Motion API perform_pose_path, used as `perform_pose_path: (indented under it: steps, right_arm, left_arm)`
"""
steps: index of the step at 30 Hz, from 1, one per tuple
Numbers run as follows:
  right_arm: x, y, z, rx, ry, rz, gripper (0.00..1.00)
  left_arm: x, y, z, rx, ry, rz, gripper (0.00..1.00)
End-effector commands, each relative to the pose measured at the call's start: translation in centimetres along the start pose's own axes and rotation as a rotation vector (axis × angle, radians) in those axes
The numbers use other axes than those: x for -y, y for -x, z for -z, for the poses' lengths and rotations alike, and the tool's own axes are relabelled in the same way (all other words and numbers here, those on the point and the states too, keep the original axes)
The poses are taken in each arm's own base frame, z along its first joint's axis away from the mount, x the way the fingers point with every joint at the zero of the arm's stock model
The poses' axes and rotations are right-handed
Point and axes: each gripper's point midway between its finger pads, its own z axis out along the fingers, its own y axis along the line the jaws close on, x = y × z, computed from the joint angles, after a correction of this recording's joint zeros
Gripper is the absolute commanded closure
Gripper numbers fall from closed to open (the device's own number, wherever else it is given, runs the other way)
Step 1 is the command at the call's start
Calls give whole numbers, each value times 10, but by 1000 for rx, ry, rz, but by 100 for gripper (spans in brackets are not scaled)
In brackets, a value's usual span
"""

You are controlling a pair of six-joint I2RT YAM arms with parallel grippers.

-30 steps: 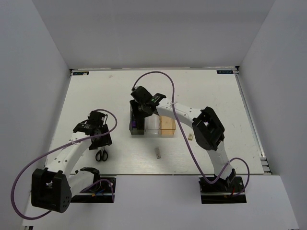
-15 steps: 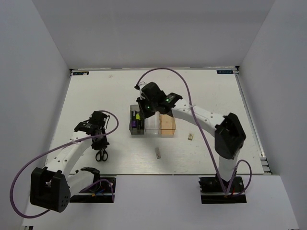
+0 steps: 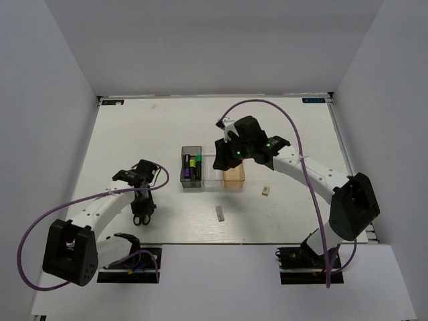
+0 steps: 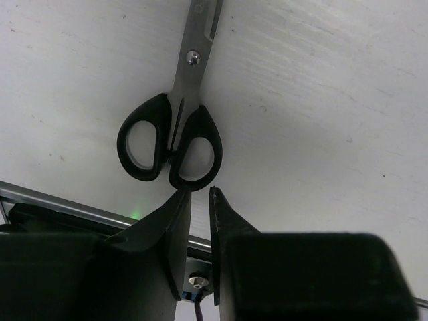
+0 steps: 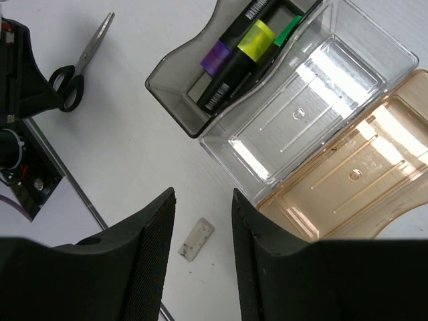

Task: Sort the stationery into containers
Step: Pick up the scissors from the center of the board, then place the scissors in the storage box.

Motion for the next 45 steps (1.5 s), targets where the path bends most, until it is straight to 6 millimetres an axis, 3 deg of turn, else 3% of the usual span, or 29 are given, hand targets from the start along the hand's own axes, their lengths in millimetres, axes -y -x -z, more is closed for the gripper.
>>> perform_pose_path:
  steps: [1,10,17,22,25,27,28,29,30,31,32,33,34,35,36,39,40,41,42,44,45]
  right_arm:
    - [-10,16,14,78,77,-10,57]
    - [2,8,32,93,110,-76,57]
    - [2,8,44,107,150,-95,51]
    - [7,6,53,120,149,-118,51]
    - [10,6,59,125,145,-127,51]
    - [9,7,65,133,146,-111,47]
    - [11,7,68,139,143,-101,43]
    - [11,6,71,144,141,-83,27]
    - [11,4,73,136,139,-68,19]
    - [11,4,77,139,136,-56,12]
    - [14,4,80,147,121,-34,10]
    - [14,2,85,147,112,-9,17]
    - [17,1,87,146,97,-4,32]
    - [23,-3,90,149,52,21,79]
    - [27,-4,92,155,29,29,100]
    - [45,-10,101,170,-74,64,100]
    - [58,-10,104,175,-151,70,100]
    - [65,-16,105,171,-188,69,86]
    - [68,-20,107,165,-204,62,62]
    - [85,-29,110,146,-283,70,42]
    - [90,-34,110,134,-307,79,39]
  left_arm:
    - [4,4,-6,10,12,34,71]
    - [10,2,-28,-8,17,52,71]
    - [9,-3,-38,-31,36,57,71]
    - [10,-2,-37,-26,33,56,82]
    - [11,2,-30,-7,19,49,98]
    - [18,15,-15,63,-17,40,100]
    - [19,16,-9,78,-17,22,100]
    - [23,18,-1,107,-37,2,100]
    - [30,32,17,157,-66,1,100]
    - [38,33,25,185,-84,-33,100]
    - [50,51,49,253,-138,-25,100]
    - [54,54,59,275,-154,-39,100]
    - [64,54,68,298,-180,-74,100]
    - [79,64,90,343,-228,-87,100]
    - [84,71,98,366,-251,-78,100]
    - [129,76,128,429,-376,-153,100]
    - [143,78,125,415,-377,-179,100]
    - [160,75,131,411,-435,-206,100]
    - [176,78,129,407,-455,-217,100]
    - [207,83,130,392,-485,-250,100]
    - [219,89,139,411,-506,-249,100]
